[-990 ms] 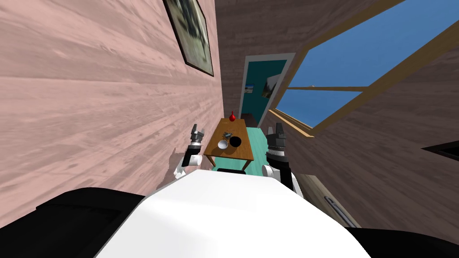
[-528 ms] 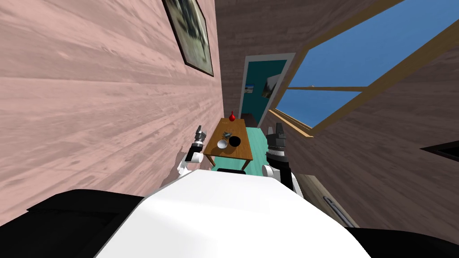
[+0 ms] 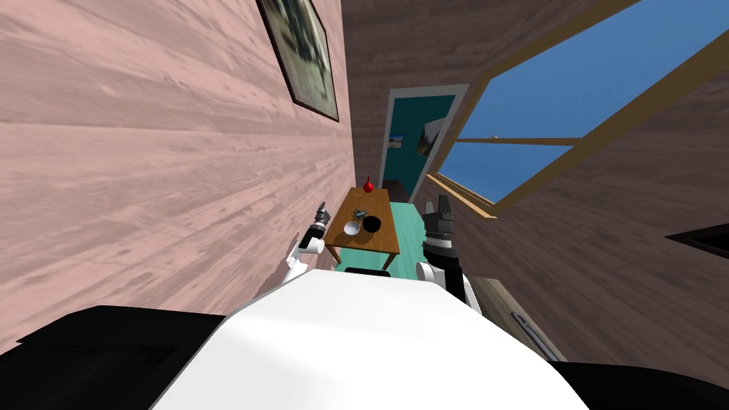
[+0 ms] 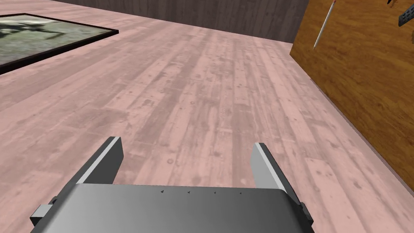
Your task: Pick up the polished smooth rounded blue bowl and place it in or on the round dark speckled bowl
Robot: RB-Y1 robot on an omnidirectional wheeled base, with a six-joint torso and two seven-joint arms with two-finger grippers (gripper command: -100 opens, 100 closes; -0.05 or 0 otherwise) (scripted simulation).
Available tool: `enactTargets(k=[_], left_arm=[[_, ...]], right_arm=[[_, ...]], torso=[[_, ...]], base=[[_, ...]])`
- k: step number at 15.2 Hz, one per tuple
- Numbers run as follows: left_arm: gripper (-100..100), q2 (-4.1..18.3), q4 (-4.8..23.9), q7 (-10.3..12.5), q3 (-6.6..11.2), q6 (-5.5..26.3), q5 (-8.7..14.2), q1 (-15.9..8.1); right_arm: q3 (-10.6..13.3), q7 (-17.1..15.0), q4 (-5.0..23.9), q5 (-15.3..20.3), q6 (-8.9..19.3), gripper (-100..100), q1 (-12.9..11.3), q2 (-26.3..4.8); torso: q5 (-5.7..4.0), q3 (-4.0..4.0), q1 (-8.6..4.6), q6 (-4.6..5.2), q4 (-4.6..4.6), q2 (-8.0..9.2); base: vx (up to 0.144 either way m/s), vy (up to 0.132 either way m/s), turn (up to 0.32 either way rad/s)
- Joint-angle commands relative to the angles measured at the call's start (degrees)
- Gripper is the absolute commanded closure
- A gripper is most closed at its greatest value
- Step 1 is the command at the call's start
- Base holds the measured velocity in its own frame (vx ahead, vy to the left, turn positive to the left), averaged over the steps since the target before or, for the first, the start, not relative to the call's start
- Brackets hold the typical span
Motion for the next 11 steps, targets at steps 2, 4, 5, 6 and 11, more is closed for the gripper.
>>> enactTargets(k=[2,4,5,6,11], left_arm=[[-100,0.3,3.2,-0.1,-0.40,4.0,0.3,-1.9],[-100,0.9,5.7,0.1,-0.58,6.2,0.8,-3.8],[-100,0.9,6.1,0.1,-0.58,7.3,0.8,-3.8],[-100,0.9,6.1,0.1,-0.58,7.8,0.8,-3.8],[-100,1.9,11.8,0.5,-0.94,14.3,1.8,-7.8]], right_arm=[[0.0,0.0,0.0,0.0,0.0,0,0.0,0.0],[0.0,0.0,0.0,0.0,0.0,0,0.0,0.0],[0.0,0.0,0.0,0.0,0.0,0,0.0,0.0],[0.0,0.0,0.0,0.0,0.0,0,0.0,0.0],[0.0,0.0,0.0,0.0,0.0,0,0.0,0.0]], torso=[[0.00,0.00,0.00,0.01,0.00,0.00],[0.00,-0.01,0.03,0.00,0.00,-0.02],[0.01,-0.01,0.03,0.00,0.00,-0.03],[0.00,-0.02,0.02,0.00,-0.01,-0.03],[0.00,-0.01,0.00,0.00,0.00,-0.02]], base=[[-0.010,-0.035,0.014],[-0.005,-0.027,0.012],[-0.007,-0.036,0.014],[-0.006,-0.028,0.004],[-0.008,-0.035,0.013]])
